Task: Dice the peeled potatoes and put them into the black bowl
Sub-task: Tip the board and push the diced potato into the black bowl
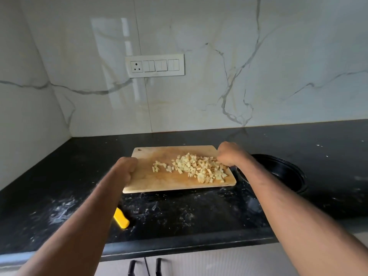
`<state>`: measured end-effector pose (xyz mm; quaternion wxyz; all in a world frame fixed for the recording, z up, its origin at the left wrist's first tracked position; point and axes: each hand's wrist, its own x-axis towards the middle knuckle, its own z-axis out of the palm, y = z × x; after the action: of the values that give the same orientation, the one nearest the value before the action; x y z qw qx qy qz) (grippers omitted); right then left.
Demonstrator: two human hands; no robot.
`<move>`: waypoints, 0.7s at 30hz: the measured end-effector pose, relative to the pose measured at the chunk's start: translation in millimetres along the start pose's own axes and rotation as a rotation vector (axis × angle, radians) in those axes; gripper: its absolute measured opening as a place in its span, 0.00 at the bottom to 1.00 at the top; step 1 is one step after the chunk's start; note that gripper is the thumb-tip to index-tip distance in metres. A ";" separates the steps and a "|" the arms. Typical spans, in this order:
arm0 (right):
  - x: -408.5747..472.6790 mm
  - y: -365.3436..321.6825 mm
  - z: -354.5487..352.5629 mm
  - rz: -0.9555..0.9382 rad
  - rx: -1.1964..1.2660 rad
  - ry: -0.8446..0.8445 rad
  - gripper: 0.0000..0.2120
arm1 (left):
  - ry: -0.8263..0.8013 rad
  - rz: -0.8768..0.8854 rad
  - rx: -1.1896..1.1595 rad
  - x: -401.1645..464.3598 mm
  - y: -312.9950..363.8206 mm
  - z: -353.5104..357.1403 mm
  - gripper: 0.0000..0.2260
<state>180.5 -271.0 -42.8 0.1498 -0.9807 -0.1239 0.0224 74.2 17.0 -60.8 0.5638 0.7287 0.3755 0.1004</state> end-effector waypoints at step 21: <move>-69.0 68.2 -23.3 0.028 0.184 0.234 0.18 | 0.121 0.068 -0.250 12.6 43.0 -50.9 0.10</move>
<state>131.7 -358.0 -40.5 0.2520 -0.9604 -0.0895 -0.0787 72.6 59.8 -8.3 0.6228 0.6577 0.3684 0.2094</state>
